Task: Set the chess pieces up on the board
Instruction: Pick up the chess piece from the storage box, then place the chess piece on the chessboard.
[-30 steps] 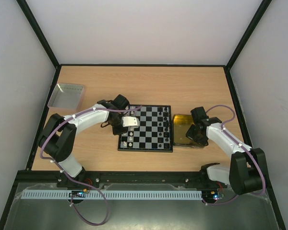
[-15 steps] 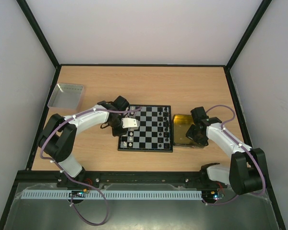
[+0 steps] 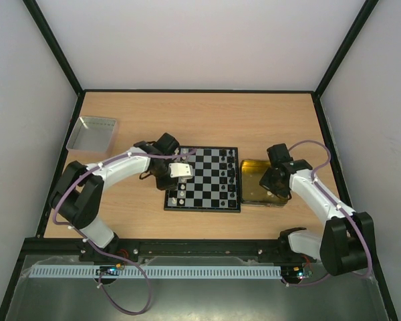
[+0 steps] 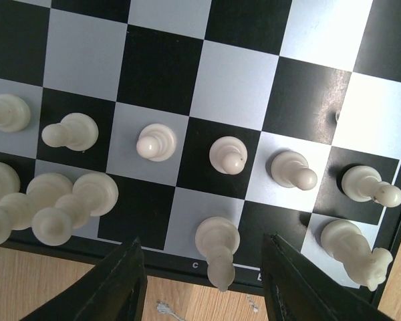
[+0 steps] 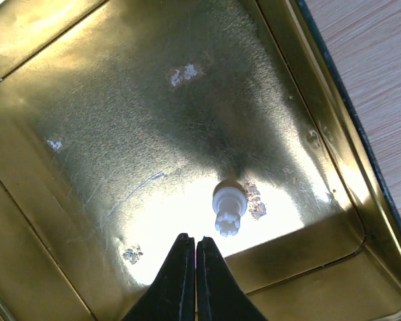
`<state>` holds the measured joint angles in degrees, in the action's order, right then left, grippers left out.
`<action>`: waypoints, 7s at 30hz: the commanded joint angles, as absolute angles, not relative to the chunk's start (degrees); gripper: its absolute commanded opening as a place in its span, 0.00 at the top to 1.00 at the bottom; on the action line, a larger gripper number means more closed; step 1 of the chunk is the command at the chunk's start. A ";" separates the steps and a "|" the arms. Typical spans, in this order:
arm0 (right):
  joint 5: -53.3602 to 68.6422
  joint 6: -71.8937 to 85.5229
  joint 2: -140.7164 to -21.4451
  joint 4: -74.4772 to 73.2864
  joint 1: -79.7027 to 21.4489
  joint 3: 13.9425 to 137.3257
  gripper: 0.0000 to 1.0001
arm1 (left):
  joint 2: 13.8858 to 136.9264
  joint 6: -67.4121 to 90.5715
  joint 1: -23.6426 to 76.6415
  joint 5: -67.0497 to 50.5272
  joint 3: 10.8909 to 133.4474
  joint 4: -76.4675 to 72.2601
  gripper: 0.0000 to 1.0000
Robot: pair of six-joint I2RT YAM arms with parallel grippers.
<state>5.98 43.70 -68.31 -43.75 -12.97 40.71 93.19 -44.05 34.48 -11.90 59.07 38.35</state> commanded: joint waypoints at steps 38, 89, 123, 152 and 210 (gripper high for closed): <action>8.82 41.38 -73.61 -39.49 -8.35 37.92 0.82 | 81.10 -37.36 24.11 -20.04 58.32 32.87 0.41; 2.99 44.02 -103.23 -52.23 -67.02 87.75 0.98 | 77.44 -25.02 0.34 -28.32 49.44 20.43 0.40; 5.01 40.22 -112.76 -51.64 -69.68 87.69 0.98 | 76.55 -23.20 -2.50 -28.35 48.96 19.14 0.40; 7.07 38.70 -115.02 -49.41 -68.07 87.64 0.98 | 76.60 -23.73 -2.46 -29.52 49.00 19.68 0.40; 8.62 37.81 -117.77 -49.28 -66.27 91.43 0.98 | 76.51 -24.43 -2.46 -30.40 48.79 19.95 0.39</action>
